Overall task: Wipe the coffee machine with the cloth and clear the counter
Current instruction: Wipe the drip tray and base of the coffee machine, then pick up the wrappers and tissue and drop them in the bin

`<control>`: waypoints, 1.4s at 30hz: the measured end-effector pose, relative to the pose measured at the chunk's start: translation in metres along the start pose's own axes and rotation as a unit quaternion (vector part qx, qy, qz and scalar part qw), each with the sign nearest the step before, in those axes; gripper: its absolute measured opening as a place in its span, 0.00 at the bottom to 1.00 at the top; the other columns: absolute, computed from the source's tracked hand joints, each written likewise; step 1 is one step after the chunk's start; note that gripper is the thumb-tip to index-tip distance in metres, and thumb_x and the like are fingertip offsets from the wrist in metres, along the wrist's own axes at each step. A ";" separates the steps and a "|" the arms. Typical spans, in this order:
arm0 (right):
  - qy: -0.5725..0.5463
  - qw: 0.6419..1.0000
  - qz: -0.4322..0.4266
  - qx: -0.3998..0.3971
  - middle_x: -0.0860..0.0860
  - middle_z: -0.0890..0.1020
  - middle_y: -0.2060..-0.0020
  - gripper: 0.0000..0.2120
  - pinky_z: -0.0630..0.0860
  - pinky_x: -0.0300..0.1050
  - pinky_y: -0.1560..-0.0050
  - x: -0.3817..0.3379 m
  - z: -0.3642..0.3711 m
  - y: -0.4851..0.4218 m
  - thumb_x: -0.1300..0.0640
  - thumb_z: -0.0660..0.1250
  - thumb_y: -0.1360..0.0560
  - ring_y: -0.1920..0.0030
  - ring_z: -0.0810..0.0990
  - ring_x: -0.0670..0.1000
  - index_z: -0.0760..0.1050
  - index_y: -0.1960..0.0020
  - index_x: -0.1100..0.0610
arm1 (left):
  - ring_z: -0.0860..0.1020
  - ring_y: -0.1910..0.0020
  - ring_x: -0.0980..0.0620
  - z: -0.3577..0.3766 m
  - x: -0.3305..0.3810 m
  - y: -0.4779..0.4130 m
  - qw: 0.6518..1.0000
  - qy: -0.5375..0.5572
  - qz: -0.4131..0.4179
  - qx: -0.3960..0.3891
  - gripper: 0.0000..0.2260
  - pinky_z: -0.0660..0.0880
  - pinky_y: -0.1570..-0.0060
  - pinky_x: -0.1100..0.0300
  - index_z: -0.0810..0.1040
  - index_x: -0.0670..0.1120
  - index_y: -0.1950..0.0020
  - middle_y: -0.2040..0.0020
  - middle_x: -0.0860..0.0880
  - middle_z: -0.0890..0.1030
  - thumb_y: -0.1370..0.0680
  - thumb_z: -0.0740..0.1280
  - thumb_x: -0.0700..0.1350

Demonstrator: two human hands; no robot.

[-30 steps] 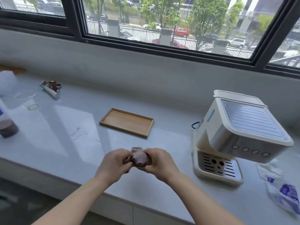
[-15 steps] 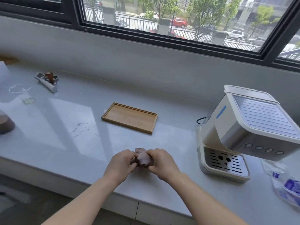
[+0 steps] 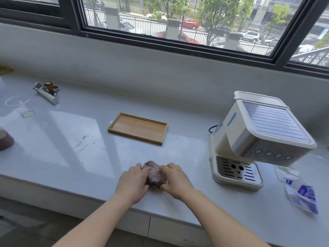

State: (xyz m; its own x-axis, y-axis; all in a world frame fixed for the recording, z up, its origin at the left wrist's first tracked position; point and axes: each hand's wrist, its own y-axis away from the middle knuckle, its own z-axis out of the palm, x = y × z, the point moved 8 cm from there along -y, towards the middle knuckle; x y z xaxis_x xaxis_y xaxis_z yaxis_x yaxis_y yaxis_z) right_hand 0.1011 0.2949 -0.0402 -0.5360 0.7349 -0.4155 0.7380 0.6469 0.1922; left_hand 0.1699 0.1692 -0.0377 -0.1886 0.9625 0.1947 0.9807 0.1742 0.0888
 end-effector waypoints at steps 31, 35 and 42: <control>0.052 0.983 0.113 0.136 0.52 0.72 0.33 0.28 0.73 0.54 0.37 0.144 -0.149 0.226 0.44 0.65 0.23 0.32 0.68 0.57 0.63 0.26 0.49 | 0.67 0.33 0.45 -0.059 0.266 0.048 0.989 -0.056 0.120 0.057 0.24 0.68 0.39 0.50 0.63 0.49 0.28 0.32 0.46 0.68 0.21 0.58 0.58; 0.056 0.980 0.133 0.139 0.53 0.72 0.34 0.28 0.73 0.56 0.37 0.178 -0.161 0.265 0.45 0.65 0.23 0.33 0.68 0.58 0.63 0.26 0.49 | 0.69 0.36 0.46 -0.054 0.315 0.060 0.987 -0.052 0.139 0.066 0.21 0.70 0.42 0.51 0.66 0.49 0.32 0.36 0.47 0.70 0.22 0.59 0.57; 0.053 0.971 0.175 0.152 0.52 0.72 0.33 0.29 0.71 0.53 0.38 0.232 -0.182 0.316 0.44 0.64 0.23 0.32 0.68 0.57 0.62 0.24 0.48 | 0.70 0.38 0.46 -0.045 0.386 0.066 0.980 -0.042 0.186 0.063 0.22 0.69 0.43 0.52 0.66 0.49 0.32 0.39 0.48 0.71 0.23 0.60 0.56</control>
State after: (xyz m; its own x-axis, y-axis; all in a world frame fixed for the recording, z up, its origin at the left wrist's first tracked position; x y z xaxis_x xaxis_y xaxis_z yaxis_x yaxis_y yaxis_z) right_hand 0.1355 0.7068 0.0865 -0.2576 0.9263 -0.2750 0.9610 0.2753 0.0271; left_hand 0.1596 0.5430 0.0868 0.1825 0.9772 0.1083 0.9804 -0.1726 -0.0951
